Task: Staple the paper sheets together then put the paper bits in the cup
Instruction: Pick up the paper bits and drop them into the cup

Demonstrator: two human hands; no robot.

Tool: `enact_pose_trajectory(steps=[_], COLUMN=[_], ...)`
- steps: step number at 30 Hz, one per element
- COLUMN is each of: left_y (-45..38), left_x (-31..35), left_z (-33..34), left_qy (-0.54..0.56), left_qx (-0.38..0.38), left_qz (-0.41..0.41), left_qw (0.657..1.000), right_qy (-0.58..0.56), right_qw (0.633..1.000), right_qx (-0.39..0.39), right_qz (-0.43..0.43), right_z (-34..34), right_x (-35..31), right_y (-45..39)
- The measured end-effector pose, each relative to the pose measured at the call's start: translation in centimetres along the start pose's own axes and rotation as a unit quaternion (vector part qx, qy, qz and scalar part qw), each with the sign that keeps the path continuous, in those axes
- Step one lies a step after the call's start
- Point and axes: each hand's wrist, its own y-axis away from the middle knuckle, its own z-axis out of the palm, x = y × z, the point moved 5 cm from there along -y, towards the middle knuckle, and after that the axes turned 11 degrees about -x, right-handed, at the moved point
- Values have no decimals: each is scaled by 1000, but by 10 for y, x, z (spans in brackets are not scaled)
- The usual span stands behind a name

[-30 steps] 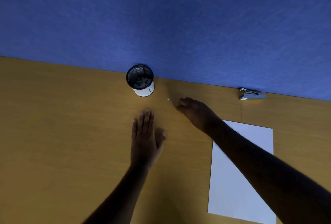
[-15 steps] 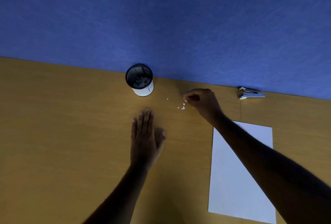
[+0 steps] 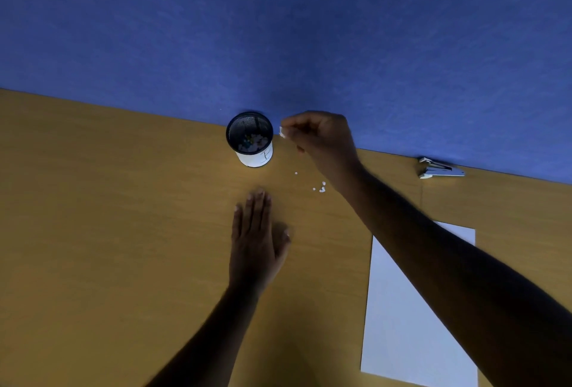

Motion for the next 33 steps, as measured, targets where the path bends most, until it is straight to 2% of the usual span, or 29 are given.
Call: enact_pose_trajectory(steps=[3,9,13,33], left_y=[0,1,1,1], left_x=[0,-1,0,1], left_z=[0,1,1,0], left_qy=[-1,0,-2,-4], left_qx=[-1,2,8,9], left_qz=[-3,-2,-1,-1], left_qw=[1000,1000,1000,1000], right_qy=[37,233,275,269], right_qw=[999,966,951,948], right_qx=[-14,-84,-103,-121], right_qz=[-18,-72,-98,-119], right_z=[16,40,45,53], right_x=[-8,-20,-26,-17], right_y=[-26,-55,-64,-62])
